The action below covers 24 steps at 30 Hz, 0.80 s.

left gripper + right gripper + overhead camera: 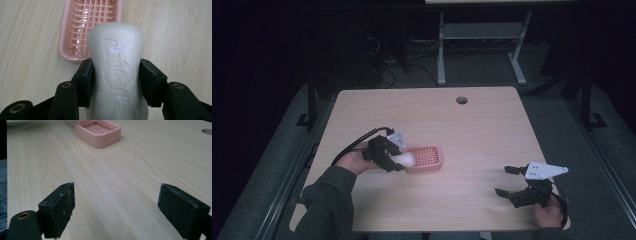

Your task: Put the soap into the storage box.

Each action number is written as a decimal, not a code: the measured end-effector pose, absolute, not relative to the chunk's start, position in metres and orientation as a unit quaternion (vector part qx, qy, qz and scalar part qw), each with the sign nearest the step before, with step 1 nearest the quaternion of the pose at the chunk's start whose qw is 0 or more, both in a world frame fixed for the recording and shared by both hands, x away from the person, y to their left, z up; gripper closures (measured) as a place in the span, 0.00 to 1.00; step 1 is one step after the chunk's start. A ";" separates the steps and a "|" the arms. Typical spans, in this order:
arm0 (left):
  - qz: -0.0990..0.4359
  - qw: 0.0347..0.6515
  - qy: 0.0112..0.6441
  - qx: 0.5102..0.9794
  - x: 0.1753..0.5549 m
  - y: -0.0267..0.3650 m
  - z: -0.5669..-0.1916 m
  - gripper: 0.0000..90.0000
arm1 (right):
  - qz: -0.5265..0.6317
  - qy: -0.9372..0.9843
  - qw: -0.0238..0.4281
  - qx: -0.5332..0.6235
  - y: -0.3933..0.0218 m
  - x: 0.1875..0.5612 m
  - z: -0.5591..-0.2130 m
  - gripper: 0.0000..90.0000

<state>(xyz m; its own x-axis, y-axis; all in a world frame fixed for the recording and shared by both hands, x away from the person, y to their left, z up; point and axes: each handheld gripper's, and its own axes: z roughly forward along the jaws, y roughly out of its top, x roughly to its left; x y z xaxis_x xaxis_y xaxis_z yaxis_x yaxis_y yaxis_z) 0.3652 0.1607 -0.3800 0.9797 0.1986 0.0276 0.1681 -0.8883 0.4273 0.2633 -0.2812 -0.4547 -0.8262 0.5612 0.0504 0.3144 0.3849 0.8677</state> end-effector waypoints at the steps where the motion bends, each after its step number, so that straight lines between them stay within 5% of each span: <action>1: 0.033 0.218 0.094 0.971 0.366 0.159 -0.380 0.55 | 0.486 0.823 0.127 0.266 -0.281 0.263 -0.455 0.15; 24: 0.025 0.212 0.085 0.973 0.387 0.134 -0.384 0.55 | 0.487 0.823 0.127 0.265 -0.282 0.263 -0.455 0.15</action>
<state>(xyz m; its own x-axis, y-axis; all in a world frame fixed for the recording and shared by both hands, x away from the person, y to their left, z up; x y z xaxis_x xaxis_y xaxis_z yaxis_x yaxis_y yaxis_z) 0.3871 0.1343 -0.3844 0.9844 0.1758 0.0118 0.1550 -0.8956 0.4170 0.2630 -0.2817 -0.4548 -0.8279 0.5587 0.0492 0.3120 0.3859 0.8682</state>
